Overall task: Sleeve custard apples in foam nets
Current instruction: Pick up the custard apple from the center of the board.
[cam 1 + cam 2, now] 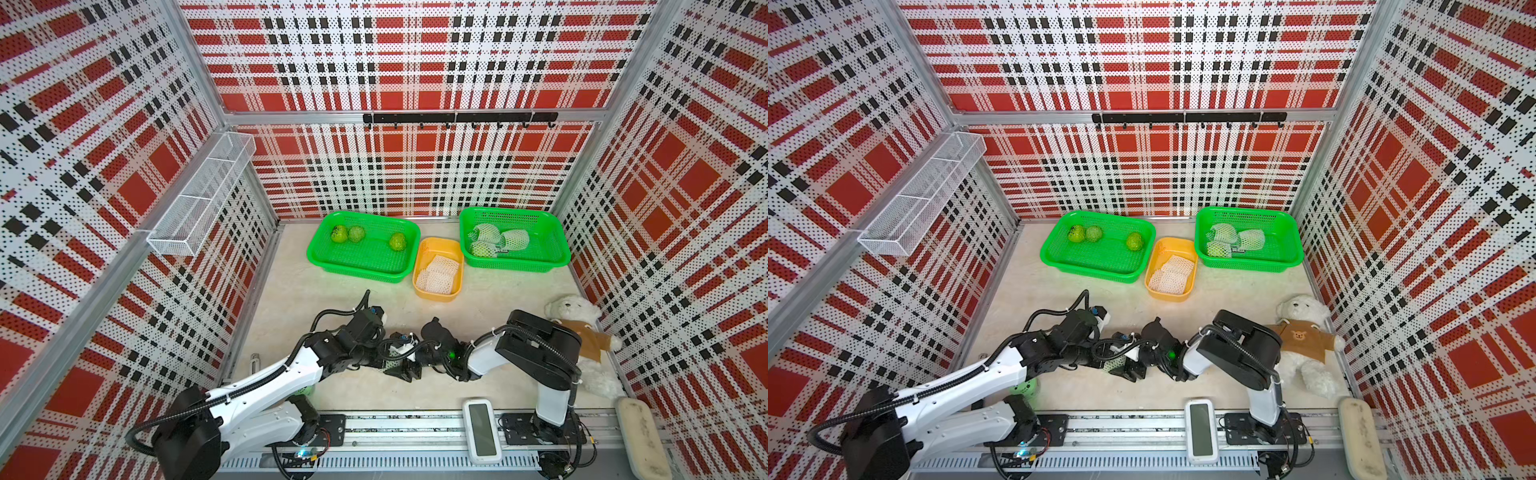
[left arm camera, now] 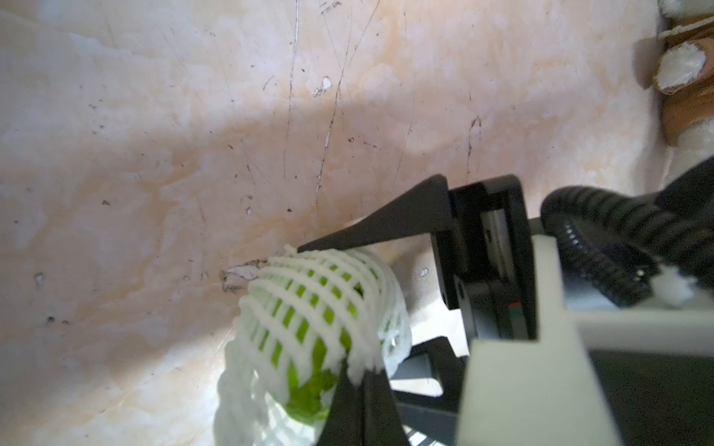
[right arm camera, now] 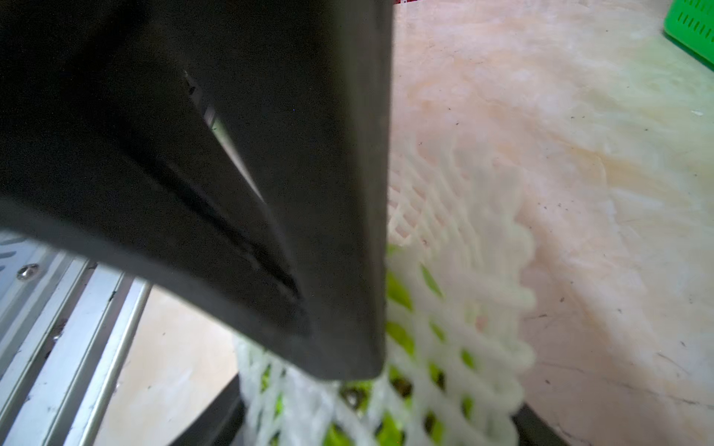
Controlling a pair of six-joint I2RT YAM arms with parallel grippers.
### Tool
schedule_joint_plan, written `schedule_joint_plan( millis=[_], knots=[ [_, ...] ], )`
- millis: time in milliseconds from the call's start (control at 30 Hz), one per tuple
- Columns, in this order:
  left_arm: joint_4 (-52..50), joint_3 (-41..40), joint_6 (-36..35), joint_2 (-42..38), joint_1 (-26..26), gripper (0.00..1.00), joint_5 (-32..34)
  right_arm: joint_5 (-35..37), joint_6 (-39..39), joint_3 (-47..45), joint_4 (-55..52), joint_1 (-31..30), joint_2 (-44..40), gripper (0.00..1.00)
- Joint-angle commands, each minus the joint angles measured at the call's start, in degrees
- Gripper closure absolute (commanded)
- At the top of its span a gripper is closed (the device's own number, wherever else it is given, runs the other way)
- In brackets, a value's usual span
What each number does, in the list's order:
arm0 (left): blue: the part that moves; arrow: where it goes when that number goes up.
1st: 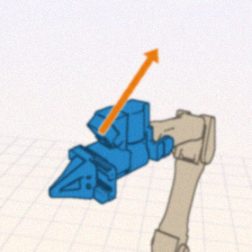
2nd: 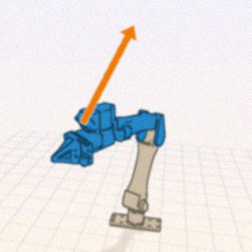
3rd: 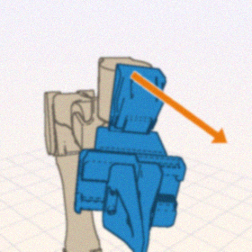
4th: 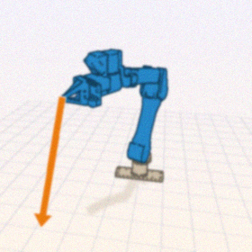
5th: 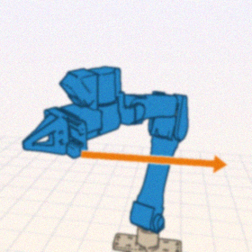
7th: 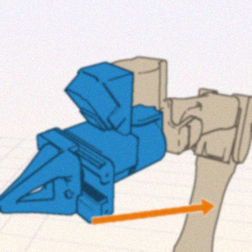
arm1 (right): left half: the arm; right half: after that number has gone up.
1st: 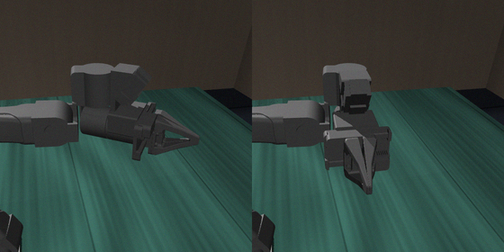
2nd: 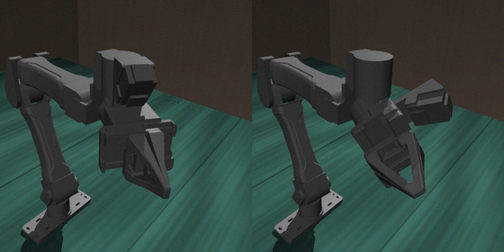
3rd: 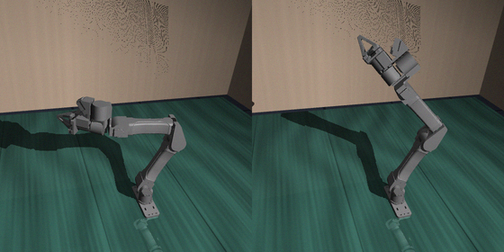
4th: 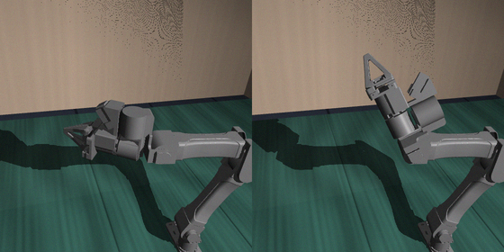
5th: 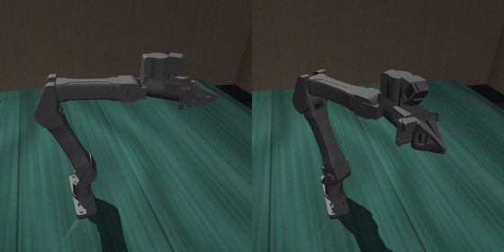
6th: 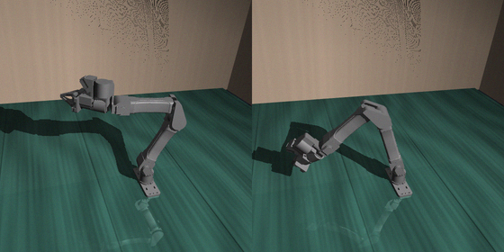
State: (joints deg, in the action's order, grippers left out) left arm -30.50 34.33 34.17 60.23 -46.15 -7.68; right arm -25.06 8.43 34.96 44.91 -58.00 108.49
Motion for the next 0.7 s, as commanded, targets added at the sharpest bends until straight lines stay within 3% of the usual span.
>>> schedule_joint_plan(
  millis=[0,267,300,333,367,667],
  knots=[
    [0.1,-0.3,-0.9,-0.4,-0.3,0.9,-1.7,-0.5,0.7,0.9,-0.1,-0.2,0.4,0.39],
    [5.4,0.0,-1.8,-4.8,0.4,0.47,-5.3,-4.2,0.0,-0.2,-1.9,1.1,-2.3,0.48],
    [6.1,-0.2,-2.0,-5.8,0.9,0.34,-6.1,-4.7,-0.2,-0.2,-2.5,1.4,-2.8,0.48],
    [7.1,-0.4,-2.1,-7.1,1.3,0.08,-7.1,-5.1,-0.2,-0.4,-3.2,1.7,-3.3,0.49],
    [8.0,-0.5,-2.3,-8.3,1.8,0.01,-8.2,-5.5,-0.2,-0.4,-4.2,2.0,-4.1,0.49],
    [12.5,-1.8,-2.8,-23.6,6.2,0.01,-15.0,-12.4,-3.3,-0.3,-20.7,6.9,-15.9,0.52]
  ],
)
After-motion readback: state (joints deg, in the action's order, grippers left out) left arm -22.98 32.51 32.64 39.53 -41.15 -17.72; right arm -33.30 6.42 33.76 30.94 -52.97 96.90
